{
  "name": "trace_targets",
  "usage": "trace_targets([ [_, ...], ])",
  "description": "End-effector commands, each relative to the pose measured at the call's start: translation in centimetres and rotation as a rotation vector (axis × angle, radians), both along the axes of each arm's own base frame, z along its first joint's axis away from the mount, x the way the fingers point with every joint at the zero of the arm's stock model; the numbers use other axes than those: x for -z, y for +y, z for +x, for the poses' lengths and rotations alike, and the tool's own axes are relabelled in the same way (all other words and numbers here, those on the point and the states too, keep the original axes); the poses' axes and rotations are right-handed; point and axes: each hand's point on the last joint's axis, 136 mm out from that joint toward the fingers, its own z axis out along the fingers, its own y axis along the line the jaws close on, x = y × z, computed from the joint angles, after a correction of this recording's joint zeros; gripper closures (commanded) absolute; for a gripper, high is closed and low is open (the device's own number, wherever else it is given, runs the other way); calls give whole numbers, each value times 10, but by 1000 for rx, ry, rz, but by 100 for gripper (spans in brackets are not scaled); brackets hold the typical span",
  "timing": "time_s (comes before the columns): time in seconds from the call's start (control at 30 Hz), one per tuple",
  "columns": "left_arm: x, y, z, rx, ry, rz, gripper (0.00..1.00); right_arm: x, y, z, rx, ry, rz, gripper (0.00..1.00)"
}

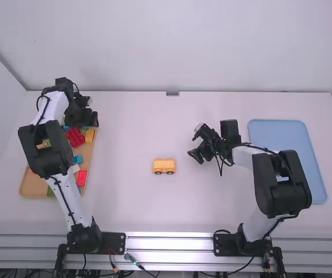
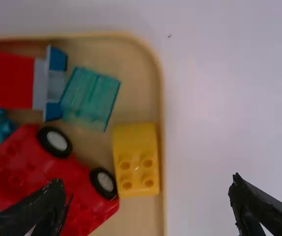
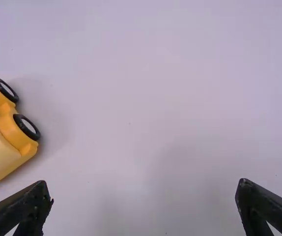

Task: Assemble lego blocks to make yellow taxi

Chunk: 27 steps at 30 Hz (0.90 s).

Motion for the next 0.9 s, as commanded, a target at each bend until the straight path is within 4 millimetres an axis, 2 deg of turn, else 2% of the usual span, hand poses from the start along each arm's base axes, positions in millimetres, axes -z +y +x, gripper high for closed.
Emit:
trace_targets([
  [0.0, 8, -14, -2, 39, 17, -13, 20, -8, 1, -1, 0, -15, 6, 1],
  [0.07, 12, -16, -2, 38, 19, -9, 29, -8, 1, -1, 0, -14, 6, 1],
  [0.1, 16, -9, -3, -3, 27, 20, 34, -8, 1, 0, 1, -15, 6, 1],
  [0.23, 29, 7, -14, -84, 65, 94, 35, -7, 1, -1, 0, -12, 6, 1],
  [0.4, 35, 13, -18, -122, 71, 85, 38, -7, 1, -1, 0, -12, 6, 1],
  [0.87, 44, 11, -26, -111, 95, 78, 50, -7, 1, -1, 0, -11, 6, 1],
])
